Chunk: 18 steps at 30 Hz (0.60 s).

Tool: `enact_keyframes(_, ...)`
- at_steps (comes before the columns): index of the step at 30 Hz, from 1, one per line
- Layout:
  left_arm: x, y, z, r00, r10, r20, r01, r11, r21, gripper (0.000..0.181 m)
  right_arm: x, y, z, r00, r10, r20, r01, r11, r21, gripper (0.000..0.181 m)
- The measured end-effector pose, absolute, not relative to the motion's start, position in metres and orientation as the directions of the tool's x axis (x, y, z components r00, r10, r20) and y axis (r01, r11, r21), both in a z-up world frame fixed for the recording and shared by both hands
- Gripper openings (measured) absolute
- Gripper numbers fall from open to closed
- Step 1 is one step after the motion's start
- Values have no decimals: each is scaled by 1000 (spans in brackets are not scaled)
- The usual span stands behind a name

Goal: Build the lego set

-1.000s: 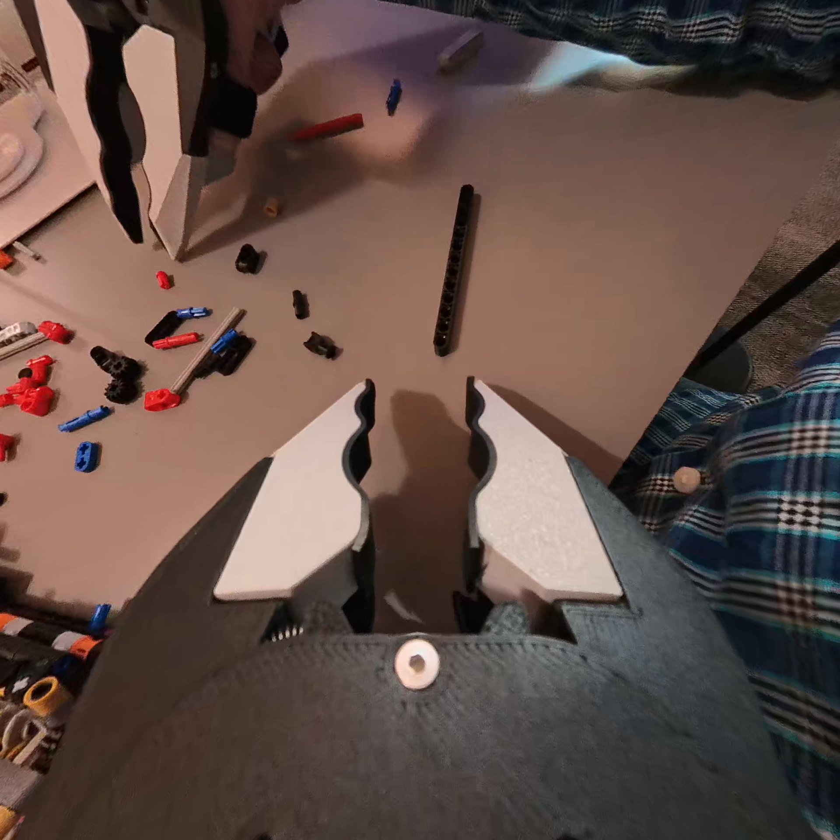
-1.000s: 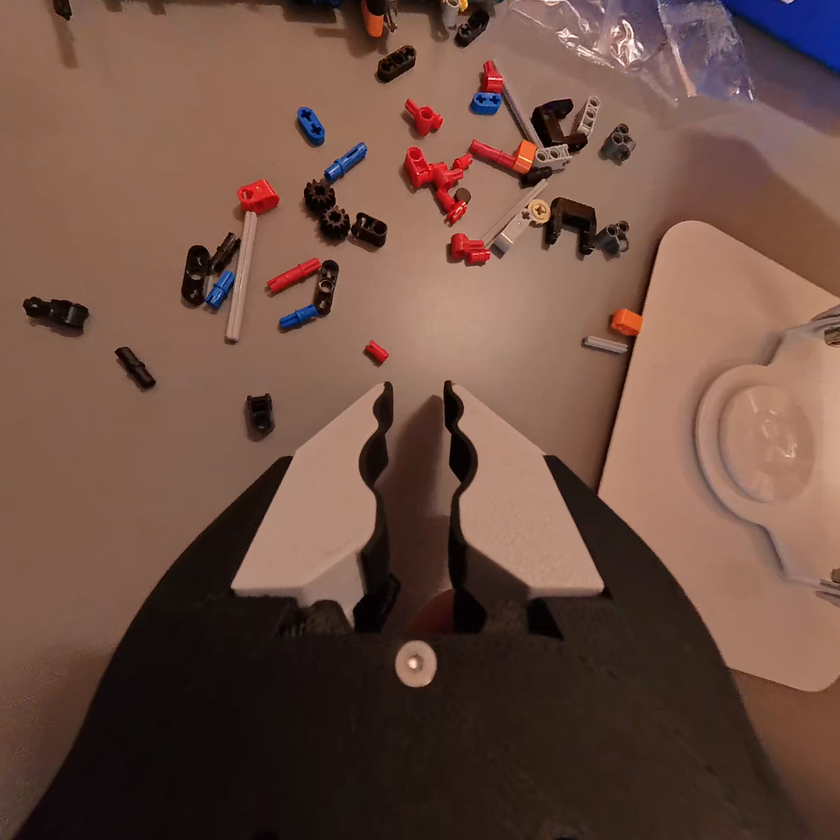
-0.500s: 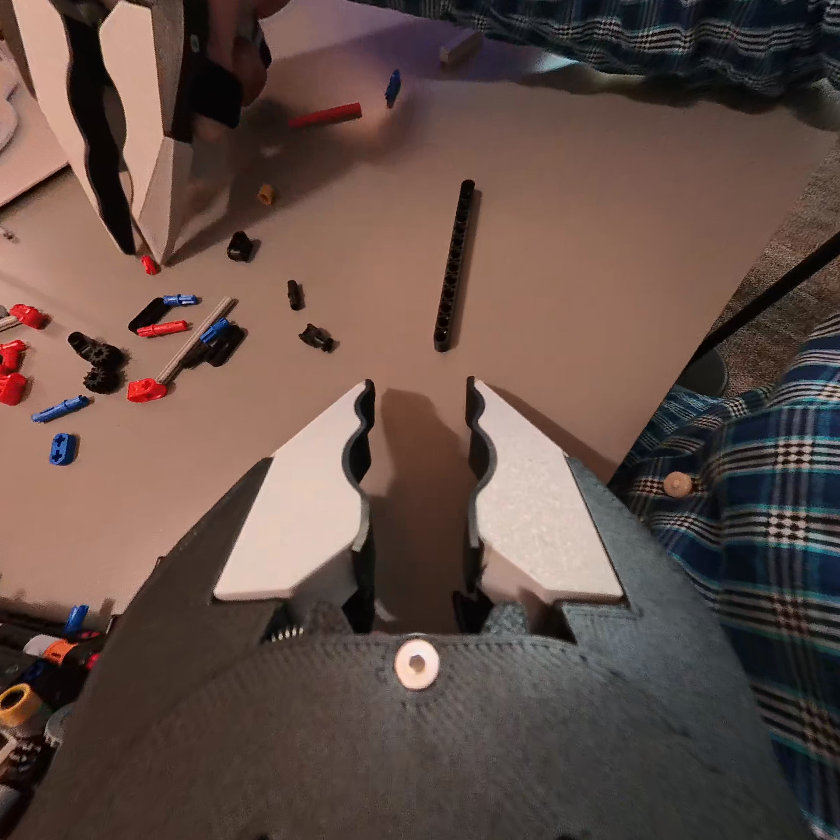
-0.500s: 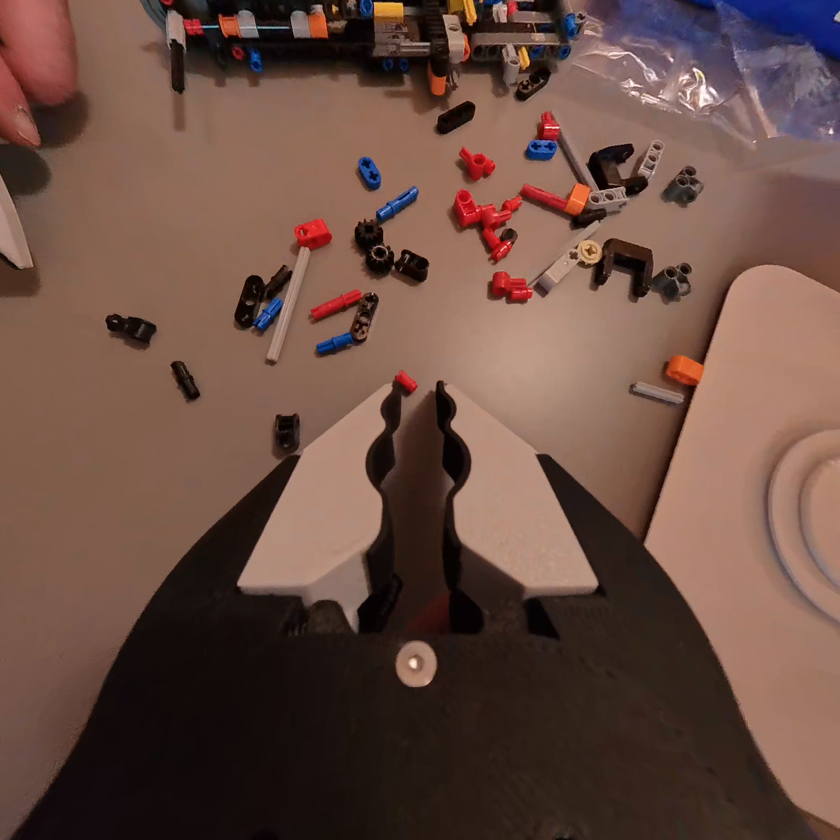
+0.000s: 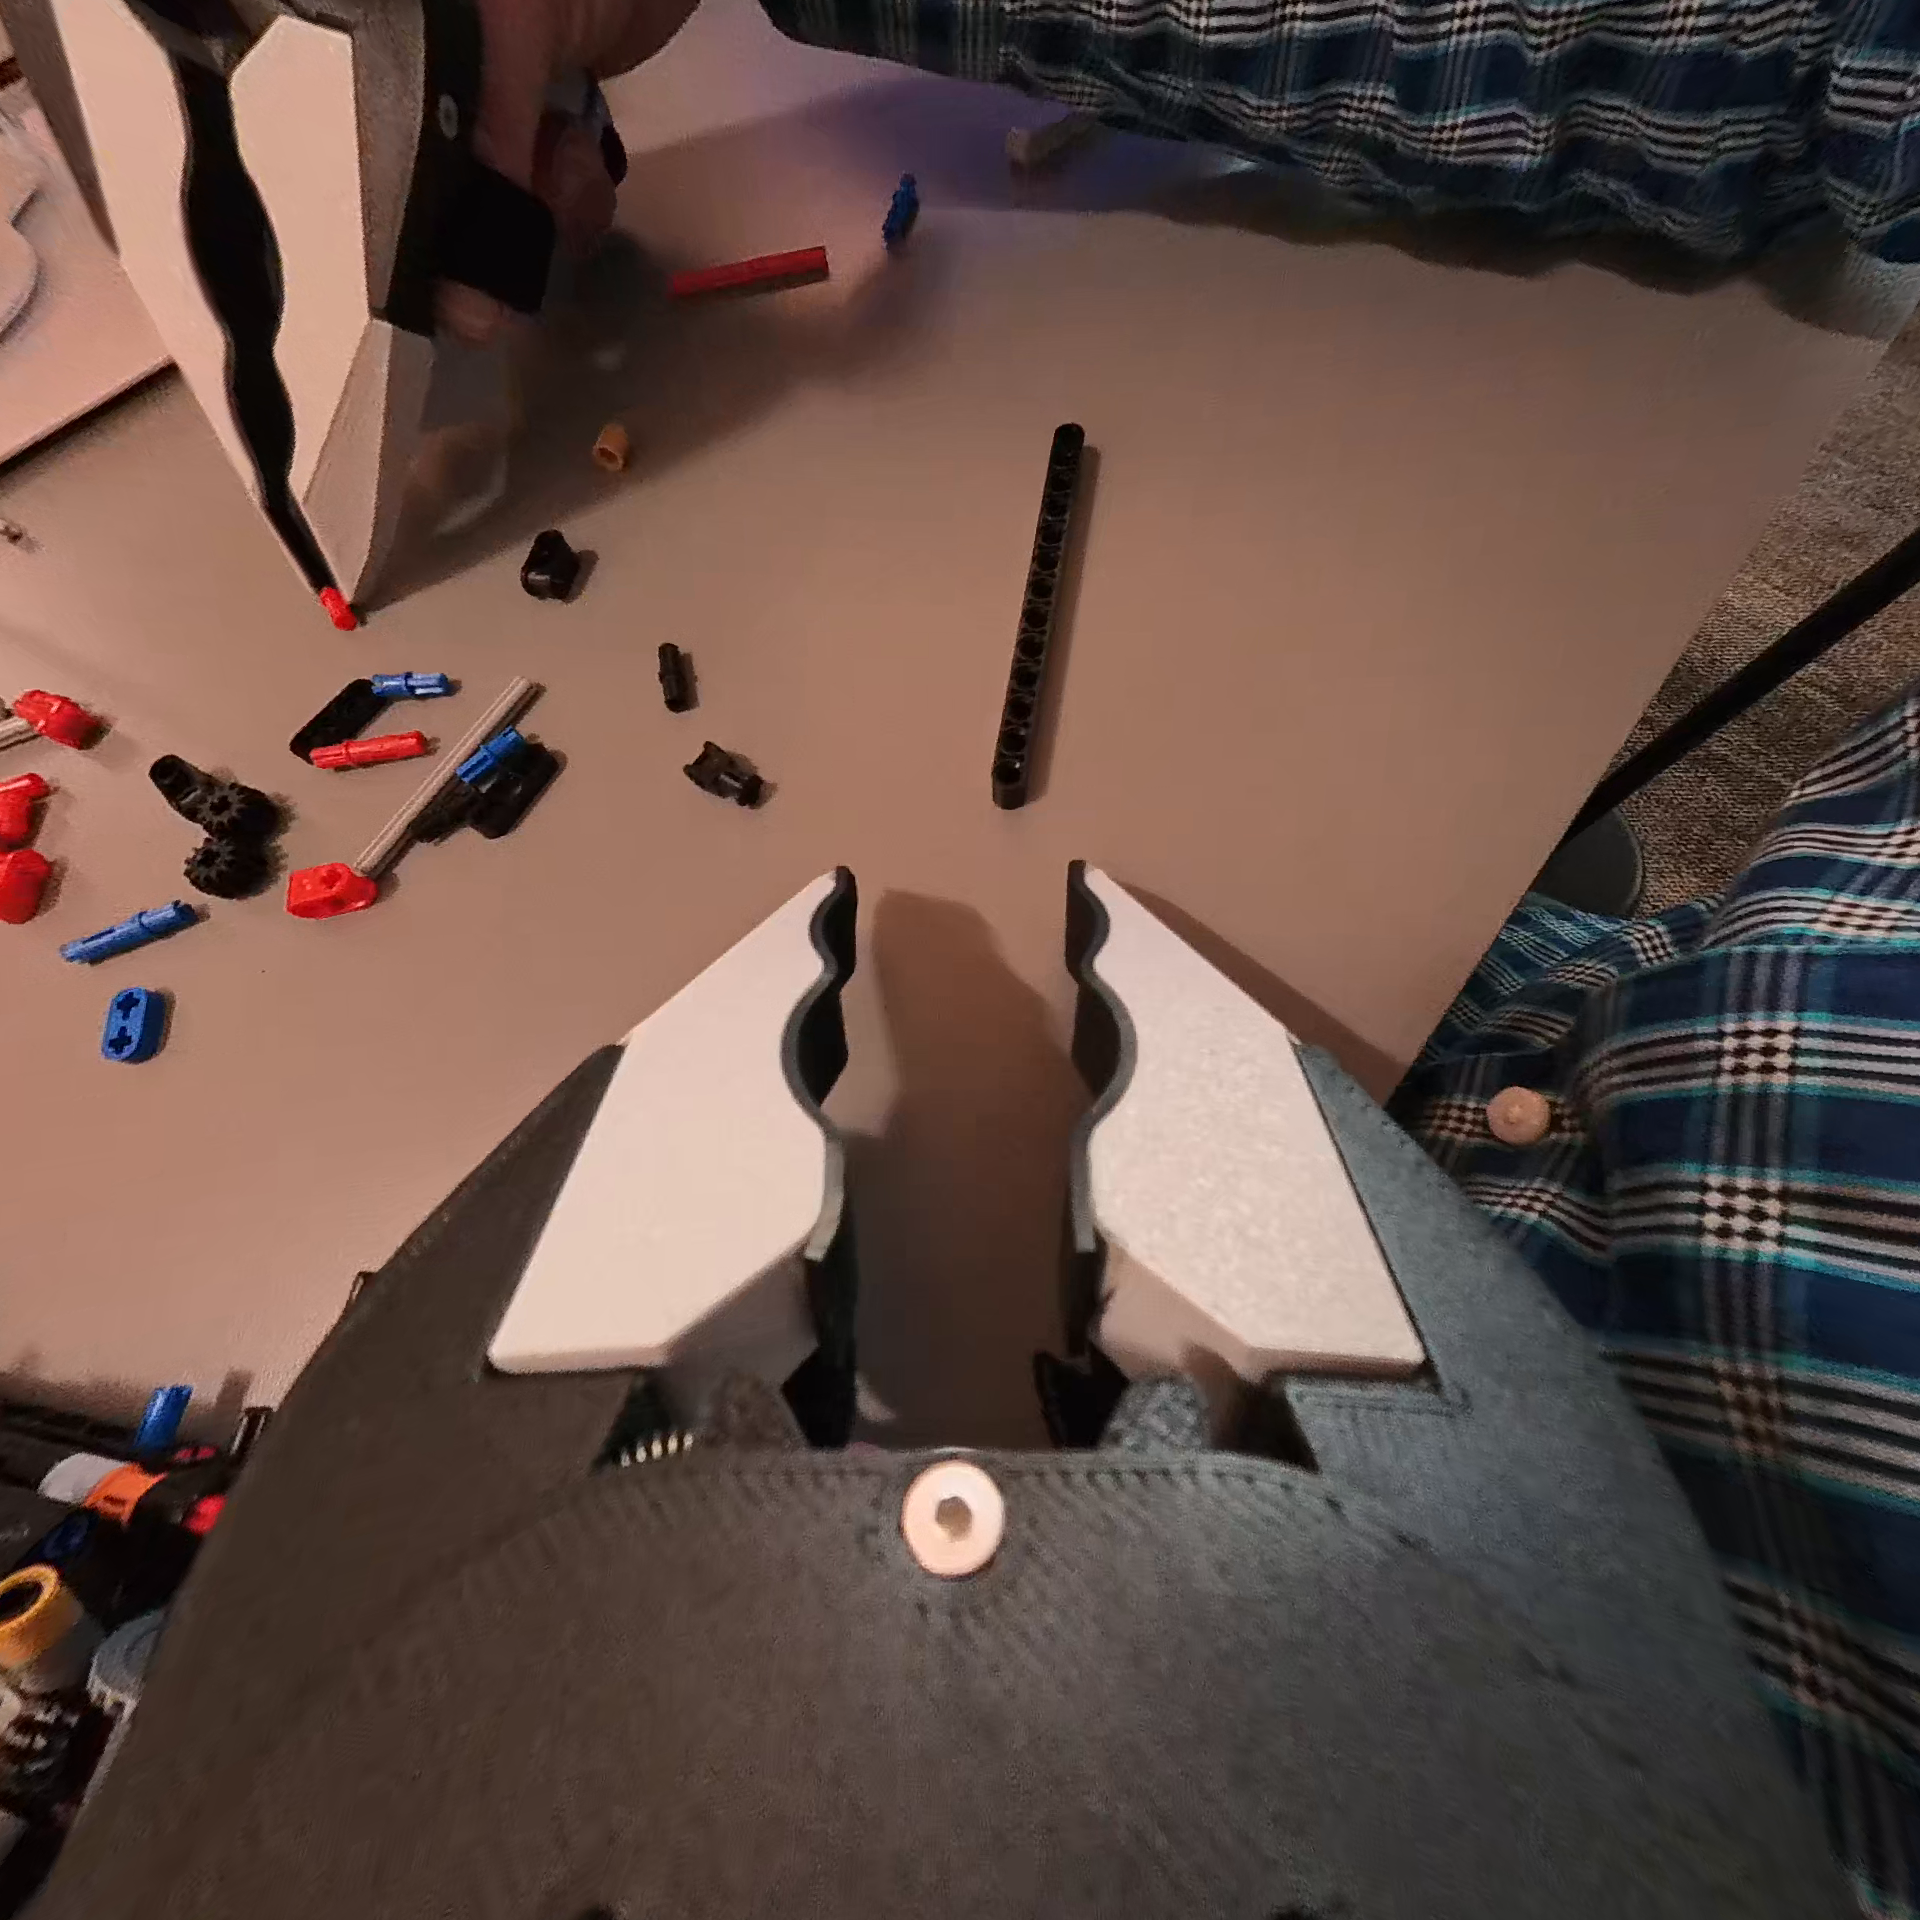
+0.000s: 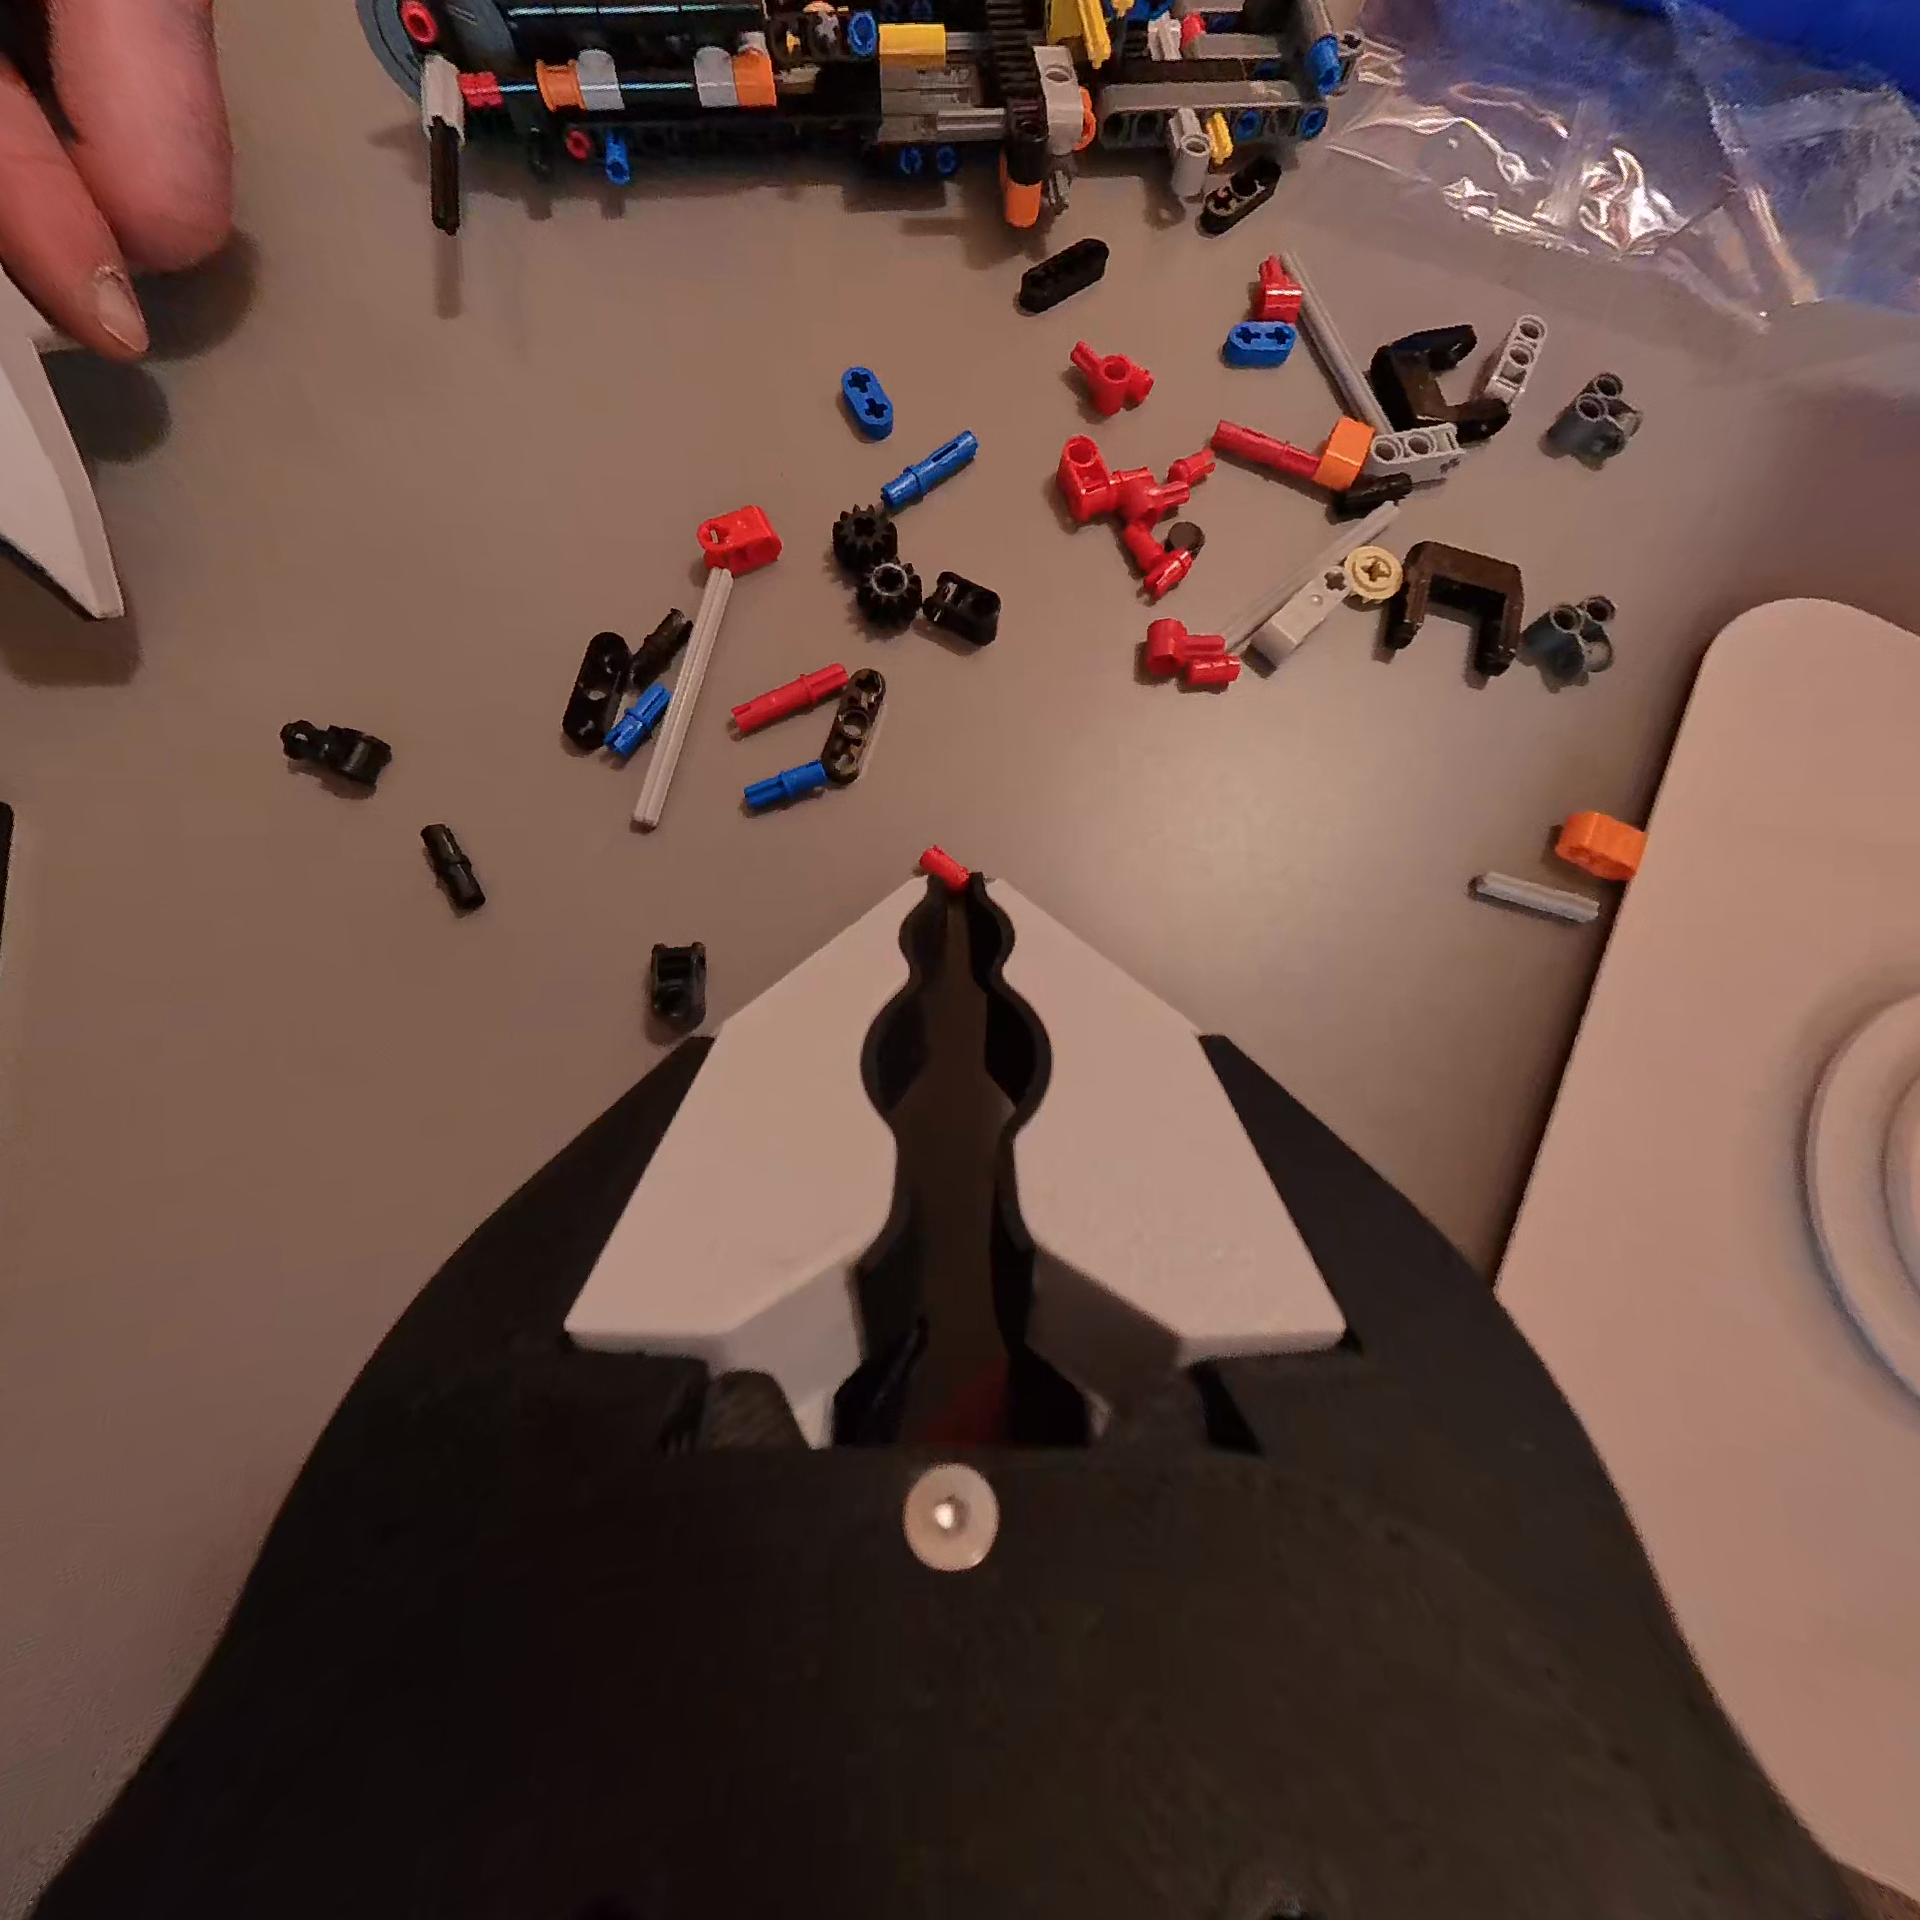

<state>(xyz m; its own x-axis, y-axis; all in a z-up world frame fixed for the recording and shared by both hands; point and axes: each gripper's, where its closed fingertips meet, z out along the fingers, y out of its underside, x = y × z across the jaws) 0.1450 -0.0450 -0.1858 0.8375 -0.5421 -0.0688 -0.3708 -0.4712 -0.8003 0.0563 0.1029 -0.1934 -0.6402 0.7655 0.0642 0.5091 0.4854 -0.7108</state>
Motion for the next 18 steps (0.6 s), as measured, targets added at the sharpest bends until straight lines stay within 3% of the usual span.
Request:
enact_keyframes(1,145,-45,-185,839,-539,-70,-369,-470,-802,39,58,103,-193,-636,769,67,510,484,-711,2)
enact_keyframes(18,140,-39,-185,865,-494,-93,-363,-487,-795,40,128,98,-161,-512,842,167,528,463,-712,0)
